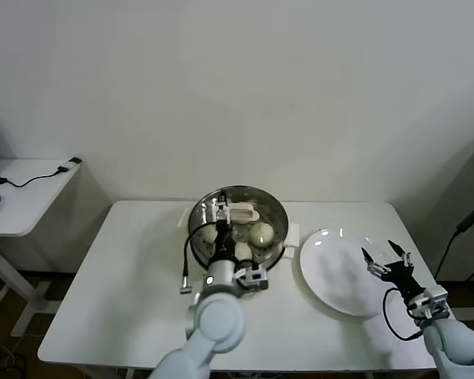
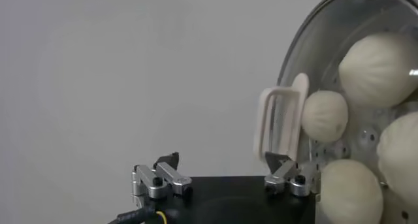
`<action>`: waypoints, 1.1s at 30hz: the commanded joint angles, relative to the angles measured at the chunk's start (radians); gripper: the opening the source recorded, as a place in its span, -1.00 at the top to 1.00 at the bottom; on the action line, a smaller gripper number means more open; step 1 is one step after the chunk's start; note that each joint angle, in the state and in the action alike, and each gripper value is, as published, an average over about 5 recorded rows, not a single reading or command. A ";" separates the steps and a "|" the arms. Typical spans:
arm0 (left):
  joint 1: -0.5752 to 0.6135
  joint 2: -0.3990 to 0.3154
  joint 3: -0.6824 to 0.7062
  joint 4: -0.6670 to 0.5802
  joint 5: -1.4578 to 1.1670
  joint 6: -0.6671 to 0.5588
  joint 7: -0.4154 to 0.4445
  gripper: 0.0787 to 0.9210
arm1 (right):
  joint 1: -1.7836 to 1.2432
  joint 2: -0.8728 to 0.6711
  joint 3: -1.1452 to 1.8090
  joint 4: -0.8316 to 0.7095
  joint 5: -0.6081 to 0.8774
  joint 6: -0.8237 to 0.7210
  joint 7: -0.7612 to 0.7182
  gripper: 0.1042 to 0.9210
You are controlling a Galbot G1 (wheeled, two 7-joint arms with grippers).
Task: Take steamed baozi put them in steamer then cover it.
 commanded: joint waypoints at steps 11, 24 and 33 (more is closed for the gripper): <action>0.479 0.157 -0.686 -0.253 -1.017 -0.539 -0.446 -0.77 | -0.036 0.041 0.003 0.119 -0.010 -0.016 0.033 -0.76; 0.677 0.003 -0.955 -0.117 -1.682 -0.789 -0.345 -0.77 | -0.081 0.085 0.013 0.160 -0.043 -0.013 0.019 -0.76; 0.707 -0.027 -0.963 -0.097 -1.707 -0.824 -0.303 -0.77 | -0.110 0.109 0.039 0.157 -0.051 0.006 0.017 -0.76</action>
